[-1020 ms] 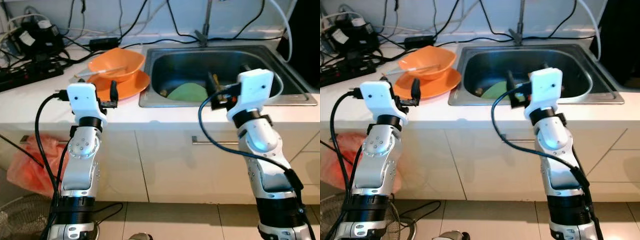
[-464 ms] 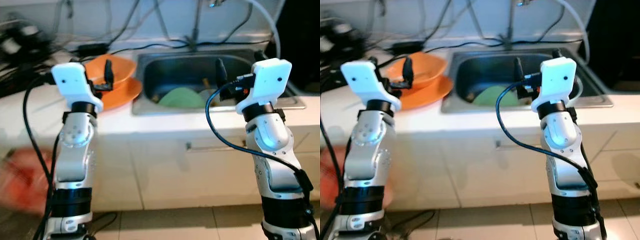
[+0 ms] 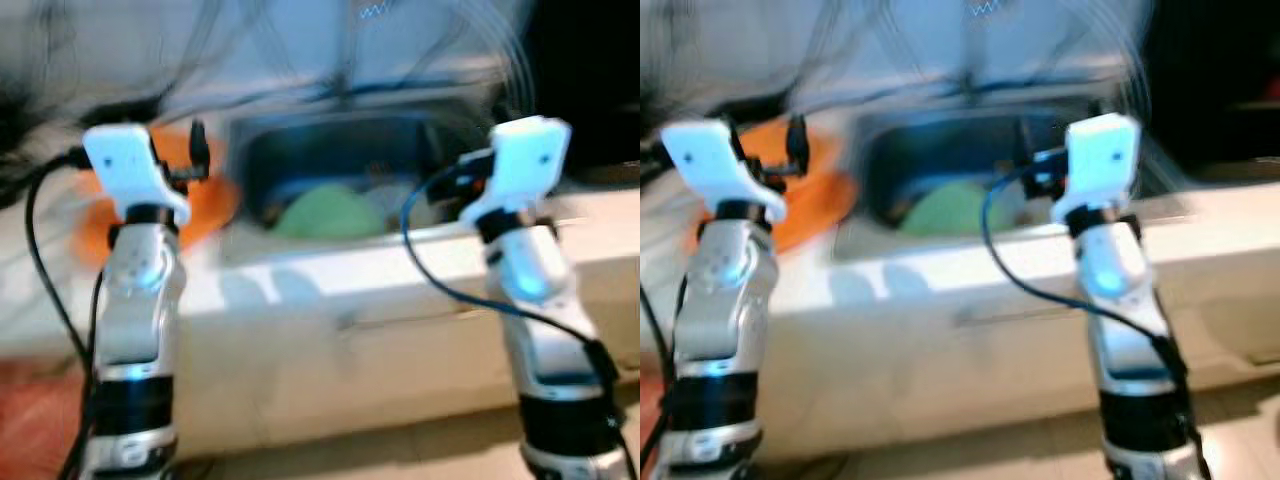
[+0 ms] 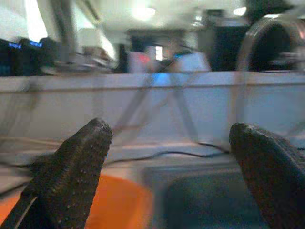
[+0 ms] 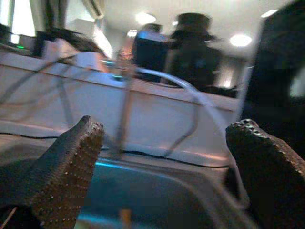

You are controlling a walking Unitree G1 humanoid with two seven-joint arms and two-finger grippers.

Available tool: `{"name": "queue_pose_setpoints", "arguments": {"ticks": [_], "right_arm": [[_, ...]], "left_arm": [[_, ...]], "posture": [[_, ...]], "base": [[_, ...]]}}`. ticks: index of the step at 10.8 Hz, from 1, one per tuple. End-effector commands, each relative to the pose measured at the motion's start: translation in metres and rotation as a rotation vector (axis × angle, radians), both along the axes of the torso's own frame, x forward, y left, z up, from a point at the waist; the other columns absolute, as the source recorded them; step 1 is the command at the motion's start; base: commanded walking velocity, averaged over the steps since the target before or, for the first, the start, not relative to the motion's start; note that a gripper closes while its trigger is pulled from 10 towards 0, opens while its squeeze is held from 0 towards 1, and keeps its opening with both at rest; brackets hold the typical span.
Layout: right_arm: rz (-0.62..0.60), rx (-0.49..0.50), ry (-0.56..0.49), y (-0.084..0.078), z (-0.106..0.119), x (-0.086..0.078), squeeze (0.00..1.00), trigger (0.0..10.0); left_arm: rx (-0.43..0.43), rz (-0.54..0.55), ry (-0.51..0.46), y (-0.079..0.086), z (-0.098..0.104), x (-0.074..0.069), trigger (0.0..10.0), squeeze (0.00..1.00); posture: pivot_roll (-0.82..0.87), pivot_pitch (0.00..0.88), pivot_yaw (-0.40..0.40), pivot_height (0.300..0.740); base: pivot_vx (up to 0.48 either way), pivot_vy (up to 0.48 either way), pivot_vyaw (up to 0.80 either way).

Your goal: Kitchen organization

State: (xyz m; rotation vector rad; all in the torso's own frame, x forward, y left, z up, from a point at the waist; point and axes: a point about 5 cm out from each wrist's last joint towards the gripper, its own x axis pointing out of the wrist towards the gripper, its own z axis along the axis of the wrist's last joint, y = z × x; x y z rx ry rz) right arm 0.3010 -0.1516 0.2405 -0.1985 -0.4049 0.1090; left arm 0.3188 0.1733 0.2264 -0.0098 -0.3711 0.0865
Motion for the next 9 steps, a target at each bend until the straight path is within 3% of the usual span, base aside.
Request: {"name": "queue_pose_setpoints", "arguments": {"ticks": [1, 5, 9], "right_arm": [[0.002, -0.002, -0.005, 0.002, 0.002, -0.001, 0.00, 10.0], [0.013, 0.023, 0.012, 0.004, -0.002, -0.002, 0.00, 10.0], [0.005, 0.025, 0.023, 0.002, -0.005, -0.002, 0.00, 10.0]], "left_arm": [[0.012, 0.037, -0.007, 0.006, 0.003, -0.002, 10.0, 0.00], [0.068, 0.126, 0.026, 0.016, -0.006, -0.003, 10.0, 0.00], [0.052, 0.206, 0.058, 0.034, -0.013, -0.002, 10.0, 0.00]], "posture": [[0.10, 0.000, 0.053, 0.740], [0.11, 0.000, 0.055, 0.740], [0.11, 0.000, 0.054, 0.740]], "base": [[0.000, 0.000, 0.00], [0.000, 0.000, 0.00], [0.000, 0.000, 0.00]]}}
